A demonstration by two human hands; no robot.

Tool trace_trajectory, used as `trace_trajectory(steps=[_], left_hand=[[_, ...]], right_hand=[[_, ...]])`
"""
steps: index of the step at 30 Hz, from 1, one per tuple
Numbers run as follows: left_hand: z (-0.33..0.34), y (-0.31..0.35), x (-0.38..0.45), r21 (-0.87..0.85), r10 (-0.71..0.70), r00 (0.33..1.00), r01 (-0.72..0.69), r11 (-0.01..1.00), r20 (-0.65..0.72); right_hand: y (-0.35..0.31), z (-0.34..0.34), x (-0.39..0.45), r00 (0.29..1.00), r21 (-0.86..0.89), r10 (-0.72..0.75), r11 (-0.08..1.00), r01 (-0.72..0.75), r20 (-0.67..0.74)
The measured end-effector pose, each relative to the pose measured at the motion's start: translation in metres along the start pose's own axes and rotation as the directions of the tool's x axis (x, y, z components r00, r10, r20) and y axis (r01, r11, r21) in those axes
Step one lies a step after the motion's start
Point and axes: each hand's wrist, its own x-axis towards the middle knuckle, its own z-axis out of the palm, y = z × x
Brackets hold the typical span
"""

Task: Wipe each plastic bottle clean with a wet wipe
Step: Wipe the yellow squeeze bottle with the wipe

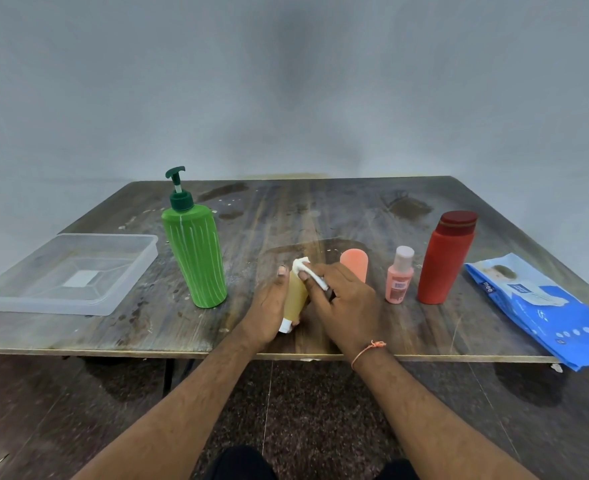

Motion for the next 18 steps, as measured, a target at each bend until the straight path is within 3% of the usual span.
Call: trace_trajectory(steps=[4,11,18], left_hand=[[0.0,0.006,-0.002,-0.035,-0.011,1.0,0.012,0.999,0.004],[-0.01,0.003,0.001,-0.258,-0.126,0.991,0.112,0.959,-0.037],[-0.001,0.01,-0.003,-0.152,-0.097,0.995,0.091,0.984,-0.033]], right_hand=[[0.0,0.0,-0.001,0.999,-0.016,-0.011,1.0,0.011,0.039],[0.005,0.007,-0.007,0.964,0.034,-0.217,0.976,0.214,0.153],[0.004,0.001,-0.001,0.999,-0.001,-0.027,1.0,0.027,0.041]])
